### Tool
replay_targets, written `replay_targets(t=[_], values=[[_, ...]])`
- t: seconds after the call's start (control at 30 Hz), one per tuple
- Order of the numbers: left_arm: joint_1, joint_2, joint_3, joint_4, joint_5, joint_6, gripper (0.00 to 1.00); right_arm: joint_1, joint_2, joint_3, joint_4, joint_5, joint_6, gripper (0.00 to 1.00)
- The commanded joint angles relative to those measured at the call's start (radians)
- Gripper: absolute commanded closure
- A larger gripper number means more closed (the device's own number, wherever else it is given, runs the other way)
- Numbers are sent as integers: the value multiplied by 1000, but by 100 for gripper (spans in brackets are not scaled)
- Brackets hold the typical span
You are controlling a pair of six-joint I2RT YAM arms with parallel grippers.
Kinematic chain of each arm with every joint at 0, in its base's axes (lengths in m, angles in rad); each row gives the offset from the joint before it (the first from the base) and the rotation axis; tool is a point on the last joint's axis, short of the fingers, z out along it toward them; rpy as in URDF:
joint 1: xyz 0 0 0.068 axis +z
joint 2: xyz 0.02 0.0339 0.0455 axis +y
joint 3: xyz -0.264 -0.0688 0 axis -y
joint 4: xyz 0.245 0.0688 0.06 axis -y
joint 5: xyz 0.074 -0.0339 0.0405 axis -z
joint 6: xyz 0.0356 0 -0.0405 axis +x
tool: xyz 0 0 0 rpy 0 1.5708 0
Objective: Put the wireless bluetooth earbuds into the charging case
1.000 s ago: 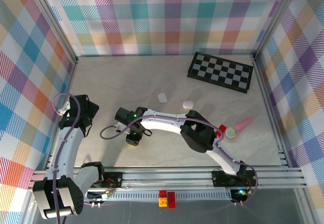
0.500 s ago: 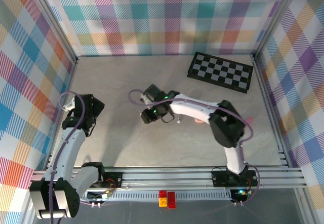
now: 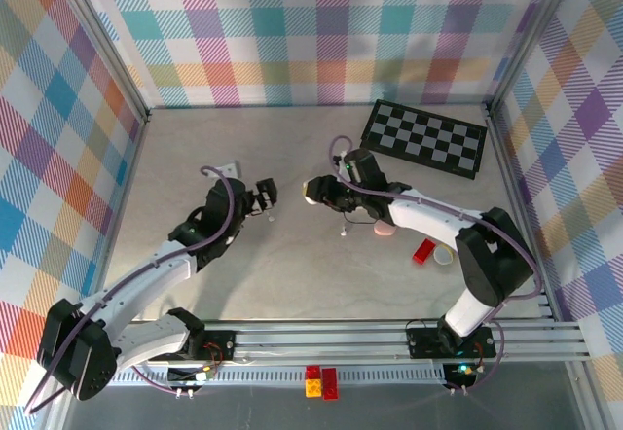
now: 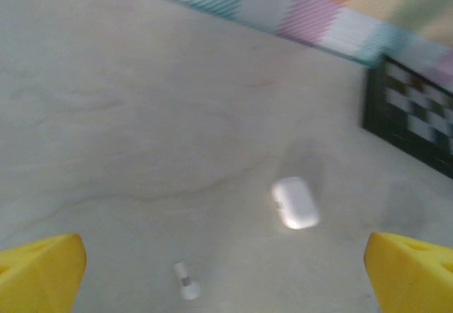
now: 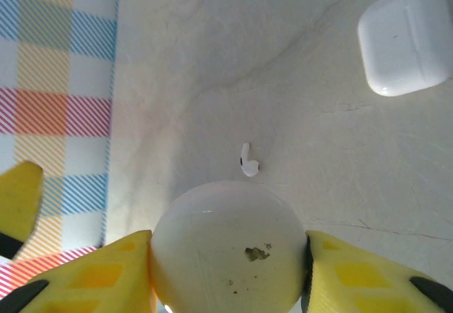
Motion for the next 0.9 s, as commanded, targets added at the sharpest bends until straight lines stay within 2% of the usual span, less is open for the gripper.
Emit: replay_targets(t=[0.0,0.13,0.33,0.43,0.57,0.73,0.87], values=[[-50,13,-37,240,57,142,0,-21,-73,-53,211,-44,163,55],[-129,30,-60,354,154,277,0,-48,-137,-130,316,-25,234,55],[-197,46,-129,522,297,366,2,-73,-205,-187,384,7,282,56],[-226,78,-141,591,307,394,2,-77,-219,-204,425,8,305,56],[-266,140,-178,791,303,470,20,-79,-229,-213,457,-10,312,56],[-265,224,-149,885,259,480,22,-78,-245,-227,478,-11,324,56],[-265,294,-136,989,229,496,30,-79,-258,-237,490,-16,332,56]])
